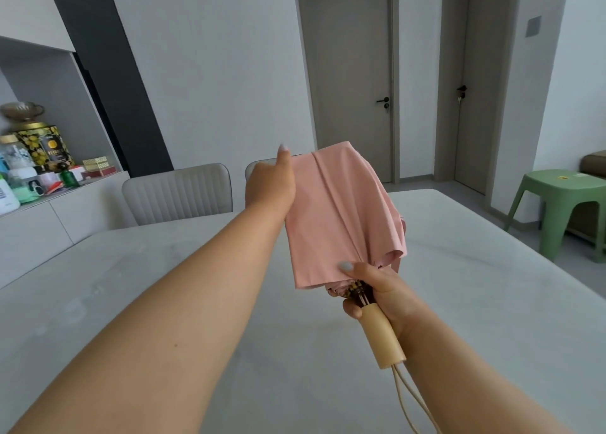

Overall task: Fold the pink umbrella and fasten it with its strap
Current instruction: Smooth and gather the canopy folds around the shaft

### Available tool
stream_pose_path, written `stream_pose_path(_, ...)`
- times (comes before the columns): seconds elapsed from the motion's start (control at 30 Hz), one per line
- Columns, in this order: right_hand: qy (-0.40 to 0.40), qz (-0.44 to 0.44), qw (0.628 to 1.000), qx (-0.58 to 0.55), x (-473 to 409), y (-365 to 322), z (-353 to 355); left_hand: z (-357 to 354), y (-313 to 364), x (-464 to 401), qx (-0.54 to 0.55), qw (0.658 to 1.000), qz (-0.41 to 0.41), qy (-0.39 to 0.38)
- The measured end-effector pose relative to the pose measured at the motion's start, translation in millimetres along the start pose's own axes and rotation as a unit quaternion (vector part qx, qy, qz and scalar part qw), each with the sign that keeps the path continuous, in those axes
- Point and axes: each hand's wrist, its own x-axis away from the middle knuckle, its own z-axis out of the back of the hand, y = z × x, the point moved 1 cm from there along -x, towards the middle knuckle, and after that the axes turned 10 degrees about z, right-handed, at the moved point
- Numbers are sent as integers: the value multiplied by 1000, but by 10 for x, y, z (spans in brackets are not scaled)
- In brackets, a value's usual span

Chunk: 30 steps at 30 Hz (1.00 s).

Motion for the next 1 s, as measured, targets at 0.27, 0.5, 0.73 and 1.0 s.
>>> stream_pose_path(0.27, -31, -3, 999, -41, 39, -37, -41, 18, -83, -189, 5, 998, 46, 38)
stream_pose_path(0.5, 2, 15, 1000, 27, 17, -11, -33, 143, 78, 88, -5, 984, -39, 173)
stream_pose_path(0.73, 22, 34, 998, 50, 21, -6, -54, -331, -206, 541, -103, 982, -154, 16)
stream_pose_path(1.0, -1, 28, 999, 26, 24, -12, -41, -380, -388, 519, 184, 967, 59, -167)
